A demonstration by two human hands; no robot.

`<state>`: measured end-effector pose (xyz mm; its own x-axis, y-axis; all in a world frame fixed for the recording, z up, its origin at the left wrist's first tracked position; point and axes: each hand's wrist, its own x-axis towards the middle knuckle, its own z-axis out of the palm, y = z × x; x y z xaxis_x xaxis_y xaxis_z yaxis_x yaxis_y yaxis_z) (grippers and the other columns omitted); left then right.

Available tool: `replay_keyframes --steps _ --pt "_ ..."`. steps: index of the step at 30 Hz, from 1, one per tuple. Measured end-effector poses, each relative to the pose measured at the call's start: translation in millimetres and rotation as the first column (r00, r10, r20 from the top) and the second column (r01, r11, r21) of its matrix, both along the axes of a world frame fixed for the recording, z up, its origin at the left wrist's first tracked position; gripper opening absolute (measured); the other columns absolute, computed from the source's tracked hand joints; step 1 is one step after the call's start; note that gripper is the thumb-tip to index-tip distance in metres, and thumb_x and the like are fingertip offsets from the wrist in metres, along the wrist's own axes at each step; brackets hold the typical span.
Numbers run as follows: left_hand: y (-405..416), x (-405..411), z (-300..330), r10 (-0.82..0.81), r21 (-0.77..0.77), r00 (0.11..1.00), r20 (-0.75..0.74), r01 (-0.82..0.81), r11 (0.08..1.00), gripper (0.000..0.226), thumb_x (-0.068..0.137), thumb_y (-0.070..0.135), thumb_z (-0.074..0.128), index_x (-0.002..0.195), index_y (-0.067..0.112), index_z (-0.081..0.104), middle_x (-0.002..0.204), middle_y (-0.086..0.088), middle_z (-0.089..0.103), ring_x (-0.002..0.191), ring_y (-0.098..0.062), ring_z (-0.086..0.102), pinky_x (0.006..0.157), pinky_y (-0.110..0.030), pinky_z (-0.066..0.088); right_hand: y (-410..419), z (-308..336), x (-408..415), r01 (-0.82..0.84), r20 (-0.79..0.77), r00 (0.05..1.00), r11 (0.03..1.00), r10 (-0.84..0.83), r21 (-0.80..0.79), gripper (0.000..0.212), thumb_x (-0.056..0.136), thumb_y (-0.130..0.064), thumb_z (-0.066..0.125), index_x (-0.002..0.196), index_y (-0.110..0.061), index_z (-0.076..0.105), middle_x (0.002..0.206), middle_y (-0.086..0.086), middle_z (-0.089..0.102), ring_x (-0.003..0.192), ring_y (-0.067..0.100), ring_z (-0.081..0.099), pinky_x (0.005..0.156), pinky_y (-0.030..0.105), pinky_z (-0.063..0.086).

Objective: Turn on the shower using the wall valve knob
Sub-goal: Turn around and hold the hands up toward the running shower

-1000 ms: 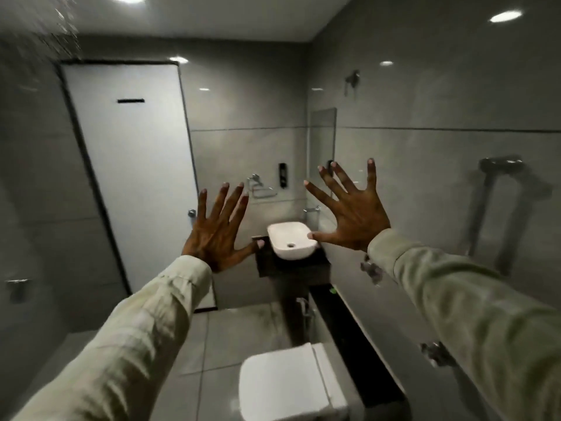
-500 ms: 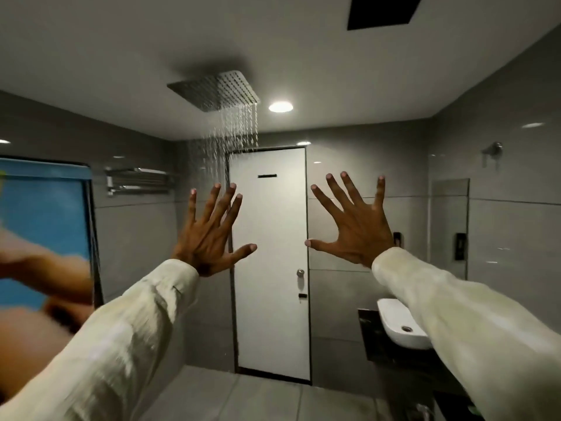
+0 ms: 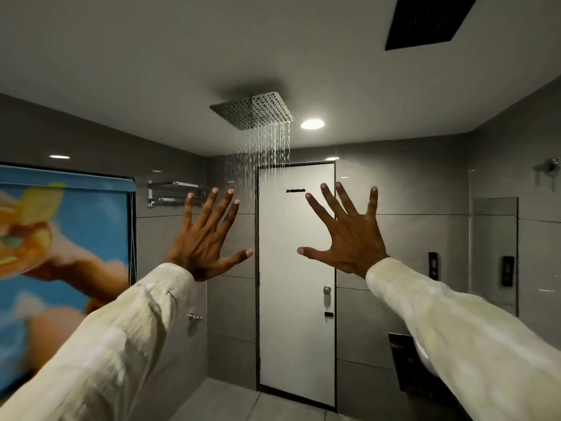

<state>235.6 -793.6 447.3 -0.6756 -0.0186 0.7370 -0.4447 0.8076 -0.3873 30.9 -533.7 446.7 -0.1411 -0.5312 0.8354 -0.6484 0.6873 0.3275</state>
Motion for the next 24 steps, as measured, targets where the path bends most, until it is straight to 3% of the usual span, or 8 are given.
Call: replay_keyframes --steps 14,24 --pt "-6 2 3 0.034 0.011 0.999 0.02 -0.034 0.999 0.112 0.077 0.092 -0.007 0.162 0.019 -0.017 0.172 -0.01 -0.023 0.159 -0.033 -0.021 0.124 -0.072 -0.003 -7 5 5 0.015 0.035 0.999 1.0 -0.016 0.019 0.116 0.082 -0.105 0.012 0.177 -0.043 -0.006 0.188 0.002 -0.003 0.174 0.031 -0.001 0.124 0.086 -0.01" --pt "-10 5 3 0.032 0.008 0.999 0.024 -0.032 0.999 0.111 0.079 0.092 -0.004 0.161 0.019 -0.018 0.172 -0.009 -0.023 0.159 -0.033 -0.021 0.124 -0.073 -0.004 -10 6 12 0.011 0.044 0.999 1.0 -0.011 0.006 0.115 0.082 -0.104 0.011 0.178 -0.042 -0.001 0.188 0.003 0.002 0.174 0.03 0.0 0.125 0.085 -0.01"
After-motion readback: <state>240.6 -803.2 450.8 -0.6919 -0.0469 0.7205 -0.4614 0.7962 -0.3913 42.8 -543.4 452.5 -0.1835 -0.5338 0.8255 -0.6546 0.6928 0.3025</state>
